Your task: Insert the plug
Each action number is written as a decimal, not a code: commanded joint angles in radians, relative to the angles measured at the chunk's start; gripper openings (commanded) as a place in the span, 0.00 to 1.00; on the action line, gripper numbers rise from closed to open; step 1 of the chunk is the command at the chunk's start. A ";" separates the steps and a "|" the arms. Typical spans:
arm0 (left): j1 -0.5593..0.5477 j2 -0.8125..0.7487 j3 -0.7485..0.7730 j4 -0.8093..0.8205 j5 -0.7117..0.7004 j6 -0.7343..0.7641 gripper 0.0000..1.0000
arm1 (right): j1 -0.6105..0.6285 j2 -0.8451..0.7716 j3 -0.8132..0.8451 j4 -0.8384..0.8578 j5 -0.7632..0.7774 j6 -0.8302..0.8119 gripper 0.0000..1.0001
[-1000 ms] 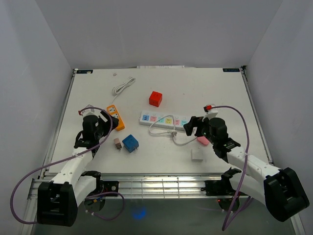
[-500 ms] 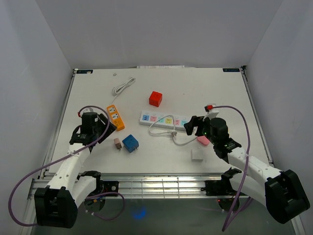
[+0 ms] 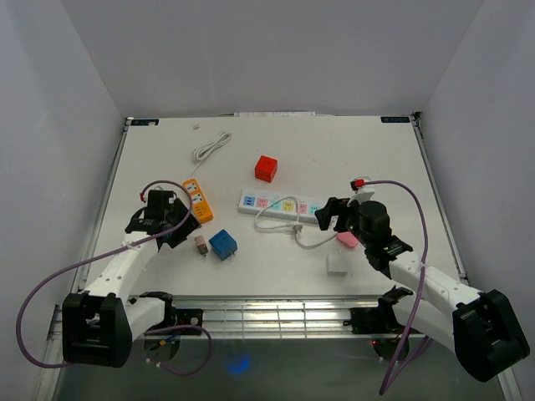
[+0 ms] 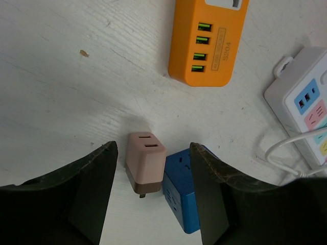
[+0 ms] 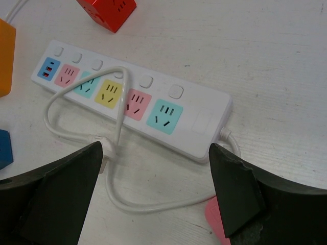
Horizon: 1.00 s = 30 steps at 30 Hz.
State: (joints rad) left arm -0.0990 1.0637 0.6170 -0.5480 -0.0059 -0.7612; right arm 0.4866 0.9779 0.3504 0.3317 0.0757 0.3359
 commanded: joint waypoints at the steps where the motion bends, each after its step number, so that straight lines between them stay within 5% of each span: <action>1: -0.024 0.005 0.018 0.026 0.004 0.019 0.69 | 0.004 0.004 0.015 0.010 0.012 0.002 0.89; 10: -0.093 0.093 0.043 0.023 -0.031 0.034 0.69 | 0.004 0.011 0.019 -0.005 0.056 0.020 0.89; 20: -0.111 0.134 0.062 0.002 -0.082 0.048 0.56 | 0.004 0.019 0.024 -0.011 0.067 0.028 0.89; 30: -0.159 0.185 0.098 -0.047 -0.108 0.068 0.58 | 0.004 0.041 0.033 -0.016 0.067 0.031 0.89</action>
State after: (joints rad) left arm -0.2394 1.2461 0.6701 -0.5713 -0.0750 -0.7128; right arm 0.4866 1.0130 0.3508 0.3046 0.1299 0.3626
